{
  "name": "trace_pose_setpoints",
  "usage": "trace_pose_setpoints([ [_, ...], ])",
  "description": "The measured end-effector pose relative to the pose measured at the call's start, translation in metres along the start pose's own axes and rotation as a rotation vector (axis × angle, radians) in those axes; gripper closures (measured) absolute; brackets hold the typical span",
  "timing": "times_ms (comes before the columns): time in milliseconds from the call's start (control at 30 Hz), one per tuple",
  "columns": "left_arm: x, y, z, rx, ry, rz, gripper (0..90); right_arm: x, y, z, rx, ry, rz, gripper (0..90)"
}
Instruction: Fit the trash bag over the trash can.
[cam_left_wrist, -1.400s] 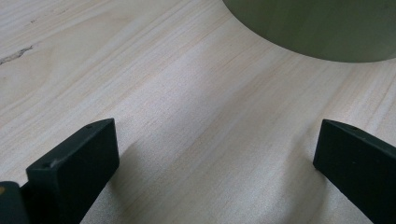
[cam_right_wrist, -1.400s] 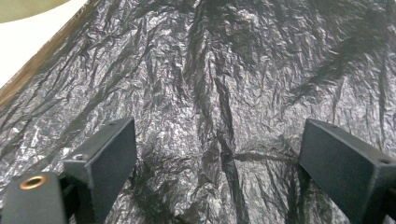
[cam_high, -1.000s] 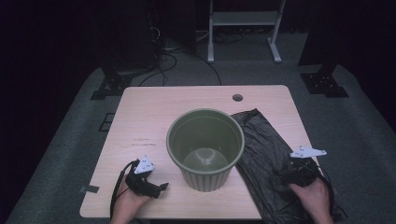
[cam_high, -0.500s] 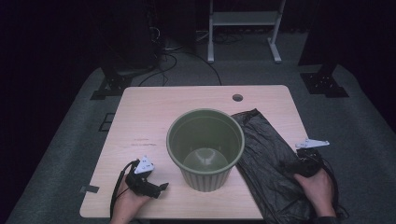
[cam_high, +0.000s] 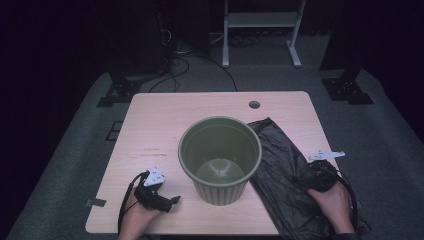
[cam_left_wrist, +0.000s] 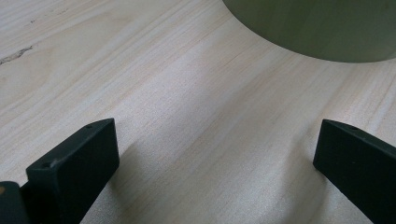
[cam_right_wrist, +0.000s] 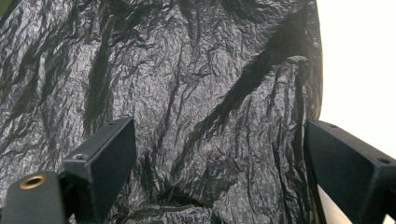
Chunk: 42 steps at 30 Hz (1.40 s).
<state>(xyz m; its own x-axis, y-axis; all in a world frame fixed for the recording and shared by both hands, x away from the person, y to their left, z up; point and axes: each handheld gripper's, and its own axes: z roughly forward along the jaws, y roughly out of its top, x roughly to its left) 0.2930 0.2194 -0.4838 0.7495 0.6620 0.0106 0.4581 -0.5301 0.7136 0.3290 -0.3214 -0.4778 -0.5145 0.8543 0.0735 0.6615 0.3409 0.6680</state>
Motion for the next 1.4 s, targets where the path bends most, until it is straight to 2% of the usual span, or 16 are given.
trace_pose_setpoints([
  [333, 0.000, 0.000, 0.000, 0.000, 0.000, 0.000, 0.0, 0.025, 0.012, 0.011, 0.011, 0.067, -0.031, 10.2],
  [733, 0.000, 0.000, 0.000, 0.000, 0.000, 0.000, 0.0, 0.044, 0.023, 0.023, -0.003, 0.141, -0.039, 10.2],
  [1167, 0.000, 0.000, 0.000, 0.000, 0.000, 0.000, 0.0, 0.071, 0.043, 0.036, -0.005, 0.209, -0.074, 10.2],
  [1400, 0.000, 0.000, 0.000, 0.000, 0.000, 0.001, 0.0, 0.084, 0.050, 0.045, -0.009, 0.224, -0.091, 10.1],
])
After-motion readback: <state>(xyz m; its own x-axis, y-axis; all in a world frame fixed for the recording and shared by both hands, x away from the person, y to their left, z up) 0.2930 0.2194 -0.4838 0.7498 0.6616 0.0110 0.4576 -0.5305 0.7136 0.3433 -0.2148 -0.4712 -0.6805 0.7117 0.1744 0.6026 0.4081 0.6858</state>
